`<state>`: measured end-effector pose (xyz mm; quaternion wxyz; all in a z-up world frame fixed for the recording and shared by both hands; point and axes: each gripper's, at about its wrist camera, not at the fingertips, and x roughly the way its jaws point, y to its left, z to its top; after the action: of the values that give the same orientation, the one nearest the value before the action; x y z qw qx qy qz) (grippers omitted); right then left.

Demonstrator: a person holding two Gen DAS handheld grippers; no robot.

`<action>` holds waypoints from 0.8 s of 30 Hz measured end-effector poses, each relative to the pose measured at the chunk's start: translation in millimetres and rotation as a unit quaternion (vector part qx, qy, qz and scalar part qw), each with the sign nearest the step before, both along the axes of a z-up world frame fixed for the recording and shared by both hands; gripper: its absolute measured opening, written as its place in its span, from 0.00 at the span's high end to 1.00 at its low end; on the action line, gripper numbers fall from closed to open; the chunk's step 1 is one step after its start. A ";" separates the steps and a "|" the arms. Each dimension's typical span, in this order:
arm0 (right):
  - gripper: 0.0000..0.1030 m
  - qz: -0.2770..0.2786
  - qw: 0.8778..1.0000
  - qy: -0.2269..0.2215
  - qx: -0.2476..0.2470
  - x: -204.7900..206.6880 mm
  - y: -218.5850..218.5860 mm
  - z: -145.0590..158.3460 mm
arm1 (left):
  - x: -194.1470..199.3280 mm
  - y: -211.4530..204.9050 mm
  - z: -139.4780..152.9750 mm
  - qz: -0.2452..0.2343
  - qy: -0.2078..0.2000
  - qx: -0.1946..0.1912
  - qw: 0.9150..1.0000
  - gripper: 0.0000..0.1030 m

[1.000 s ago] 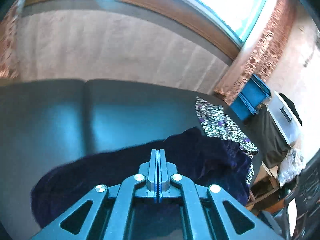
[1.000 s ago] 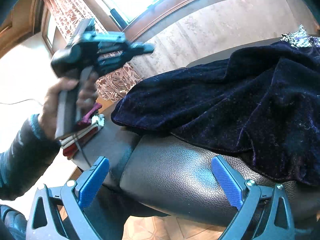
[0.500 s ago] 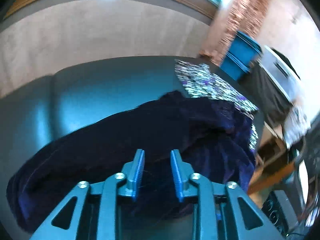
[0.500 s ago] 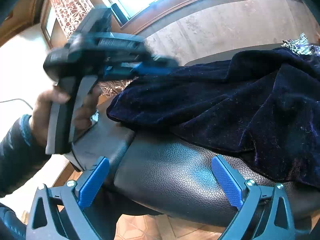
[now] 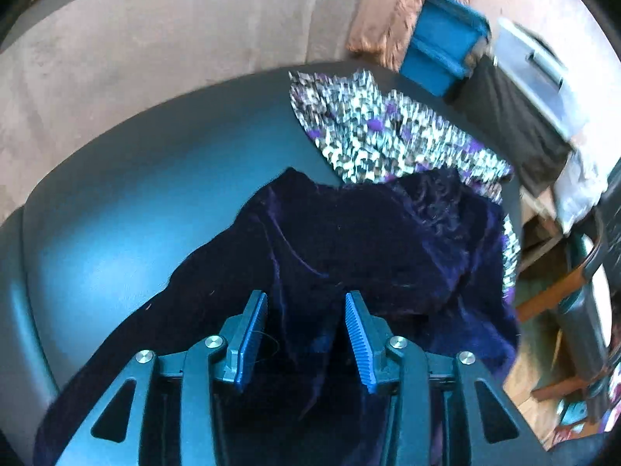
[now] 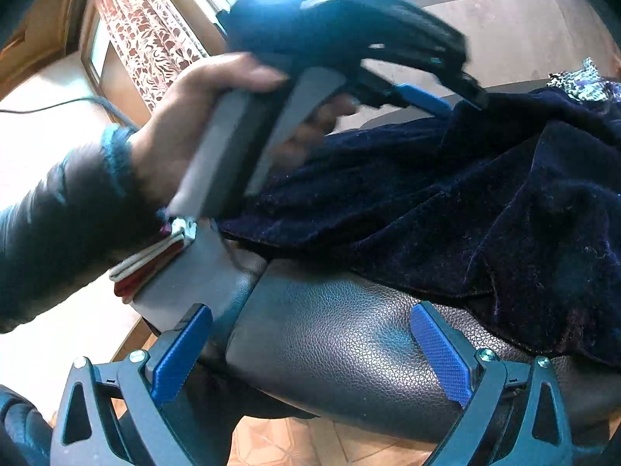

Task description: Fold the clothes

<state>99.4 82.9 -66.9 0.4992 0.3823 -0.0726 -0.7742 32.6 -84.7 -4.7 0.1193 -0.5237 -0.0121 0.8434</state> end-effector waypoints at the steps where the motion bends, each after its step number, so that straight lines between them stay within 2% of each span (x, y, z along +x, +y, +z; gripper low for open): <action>1: 0.00 0.000 1.000 -0.008 0.010 -3.0 -2.0 3.3 | -3.8 6.6 -6.3 -0.011 -0.006 -0.015 1.000 0.57; 2: 0.01 -0.001 1.000 -0.016 0.019 -5.9 -4.0 6.7 | -4.5 12.6 -11.0 -0.024 -0.003 -0.035 0.999 0.56; 4: 0.06 -0.043 0.999 0.023 0.019 -13.6 7.8 31.2 | -5.3 14.7 -15.0 -0.027 0.013 -0.050 0.998 0.63; 5: 0.06 -0.070 0.996 0.048 0.022 -18.4 16.4 43.7 | -4.6 7.7 -14.3 -0.014 0.017 -0.036 0.999 0.83; 6: 0.06 -0.097 0.992 0.072 0.029 -23.6 25.7 55.4 | -3.2 -3.8 -12.2 0.006 0.017 -0.010 1.000 0.94; 8: 0.05 -0.146 0.980 0.105 0.083 -43.9 38.5 66.2 | 3.3 -26.1 -4.0 0.041 0.027 0.037 0.998 0.95; 10: 0.05 -0.184 0.969 0.108 0.128 -63.7 46.7 62.7 | 18.1 -46.9 13.0 0.067 0.056 0.074 0.993 0.96; 14: 0.05 -0.231 0.960 0.043 0.150 -104.3 62.9 42.0 | 55.6 -84.4 47.5 0.098 0.113 0.134 0.980 0.96; 16: 0.05 -0.233 0.961 0.022 0.148 -115.8 62.8 35.2 | 80.6 -103.8 64.9 0.108 0.142 0.169 0.969 0.96; 18: 0.10 -0.221 0.966 0.011 0.135 -122.3 60.6 33.4 | 106.4 -118.4 79.3 0.115 0.170 0.194 0.959 0.96; 20: 0.41 -0.195 0.975 0.004 0.107 -119.8 53.1 40.0 | 135.5 -128.4 89.9 0.117 0.191 0.202 0.953 0.96; 21: 0.45 -0.181 0.979 0.001 0.091 -117.6 48.7 44.1 | 150.0 -133.4 95.2 0.117 0.202 0.205 0.950 0.96; 24: 0.45 -0.098 0.994 -0.009 0.050 -95.5 28.4 59.0 | 195.1 -150.4 108.3 0.121 0.231 0.217 0.941 0.96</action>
<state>3.9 111.3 -8.0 0.4009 0.4049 -0.0758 -0.8183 227.7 -235.1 103.6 0.1264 -0.2708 -0.2300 0.9262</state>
